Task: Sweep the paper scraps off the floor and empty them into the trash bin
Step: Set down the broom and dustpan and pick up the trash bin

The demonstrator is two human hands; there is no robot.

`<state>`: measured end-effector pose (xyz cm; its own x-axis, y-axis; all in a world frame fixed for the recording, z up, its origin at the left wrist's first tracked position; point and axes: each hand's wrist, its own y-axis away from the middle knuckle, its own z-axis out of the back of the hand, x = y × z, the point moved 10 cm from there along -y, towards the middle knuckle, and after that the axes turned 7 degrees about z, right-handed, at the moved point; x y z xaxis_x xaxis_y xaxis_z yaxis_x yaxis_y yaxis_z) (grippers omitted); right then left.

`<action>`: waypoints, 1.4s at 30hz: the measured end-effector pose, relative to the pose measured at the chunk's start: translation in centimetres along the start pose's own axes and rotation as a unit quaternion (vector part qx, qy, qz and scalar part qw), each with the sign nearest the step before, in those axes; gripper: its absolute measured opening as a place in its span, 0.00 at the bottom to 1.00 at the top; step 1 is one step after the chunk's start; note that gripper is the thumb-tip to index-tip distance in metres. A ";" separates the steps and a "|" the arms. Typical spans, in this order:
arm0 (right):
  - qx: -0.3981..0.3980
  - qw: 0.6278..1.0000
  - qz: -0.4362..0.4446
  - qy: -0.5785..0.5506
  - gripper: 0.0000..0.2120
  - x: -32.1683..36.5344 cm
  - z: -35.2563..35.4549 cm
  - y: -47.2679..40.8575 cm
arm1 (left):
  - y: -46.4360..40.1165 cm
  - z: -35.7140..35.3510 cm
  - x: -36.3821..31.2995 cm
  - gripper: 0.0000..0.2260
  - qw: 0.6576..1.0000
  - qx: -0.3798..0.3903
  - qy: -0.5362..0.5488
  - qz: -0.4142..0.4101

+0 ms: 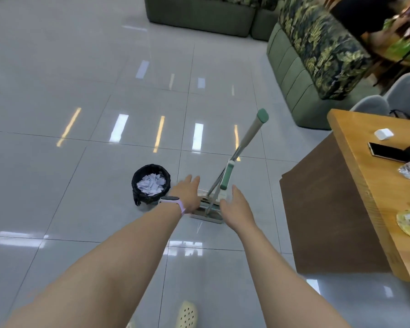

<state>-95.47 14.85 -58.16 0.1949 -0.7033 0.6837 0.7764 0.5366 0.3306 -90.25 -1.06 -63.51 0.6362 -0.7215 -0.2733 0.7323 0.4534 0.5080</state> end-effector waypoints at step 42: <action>0.200 0.918 0.013 0.341 0.29 3.5 -34.8 -38.7 | -32.0 -3.0 49.8 0.32 0.981 0.075 -0.128 0.126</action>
<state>-103.97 -24.66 -91.19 0.6459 -0.7437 0.1724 0.5111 0.5890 0.6260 -81.28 -49.93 -95.83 0.6967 -0.7127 0.0818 0.5032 0.5667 0.6524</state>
